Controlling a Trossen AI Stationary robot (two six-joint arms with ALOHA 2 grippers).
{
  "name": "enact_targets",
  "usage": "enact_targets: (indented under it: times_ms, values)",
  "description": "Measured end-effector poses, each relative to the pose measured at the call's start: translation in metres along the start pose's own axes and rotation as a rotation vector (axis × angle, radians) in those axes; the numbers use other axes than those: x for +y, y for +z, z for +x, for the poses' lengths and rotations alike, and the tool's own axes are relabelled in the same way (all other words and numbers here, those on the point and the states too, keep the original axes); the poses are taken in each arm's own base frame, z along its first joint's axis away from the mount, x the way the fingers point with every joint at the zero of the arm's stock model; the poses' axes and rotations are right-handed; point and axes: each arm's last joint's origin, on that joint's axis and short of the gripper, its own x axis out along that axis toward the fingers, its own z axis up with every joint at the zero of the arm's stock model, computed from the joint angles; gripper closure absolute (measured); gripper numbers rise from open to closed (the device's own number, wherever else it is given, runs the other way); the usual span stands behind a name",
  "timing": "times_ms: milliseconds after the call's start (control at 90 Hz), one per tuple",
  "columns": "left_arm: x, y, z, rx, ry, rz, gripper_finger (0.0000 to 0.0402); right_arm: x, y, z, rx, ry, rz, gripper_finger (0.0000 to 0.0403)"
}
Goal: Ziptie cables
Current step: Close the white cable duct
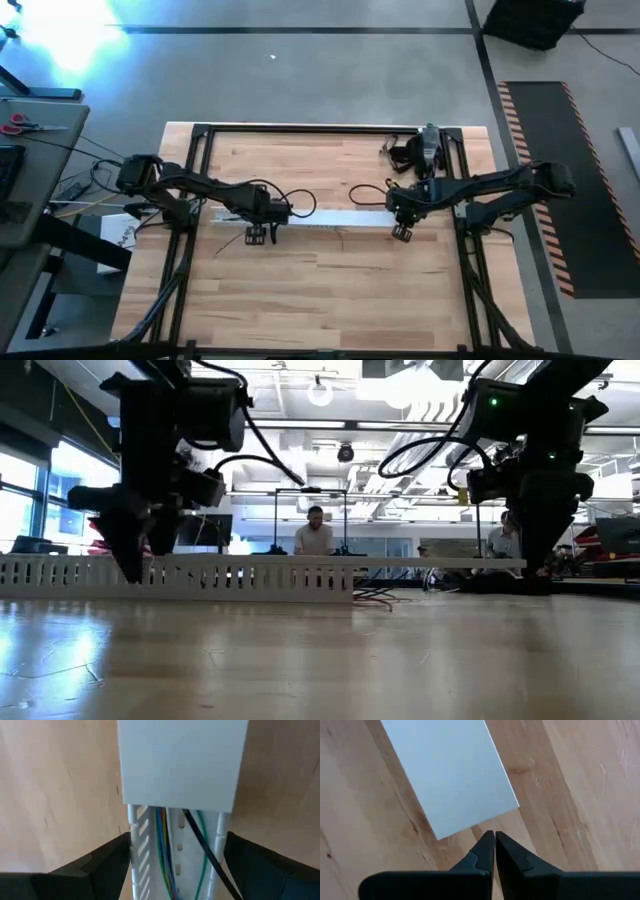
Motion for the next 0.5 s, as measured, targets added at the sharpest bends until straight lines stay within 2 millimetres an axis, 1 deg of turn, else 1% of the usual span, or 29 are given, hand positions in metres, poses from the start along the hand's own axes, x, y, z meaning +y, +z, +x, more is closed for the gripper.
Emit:
enact_targets:
  times_ms: [500]
  values:
    - [-0.0009,0.0049,0.0022,-0.061,-0.01,-0.011,0.0112,0.0015,0.0025,0.0,-0.022,0.027,0.001,0.0403]
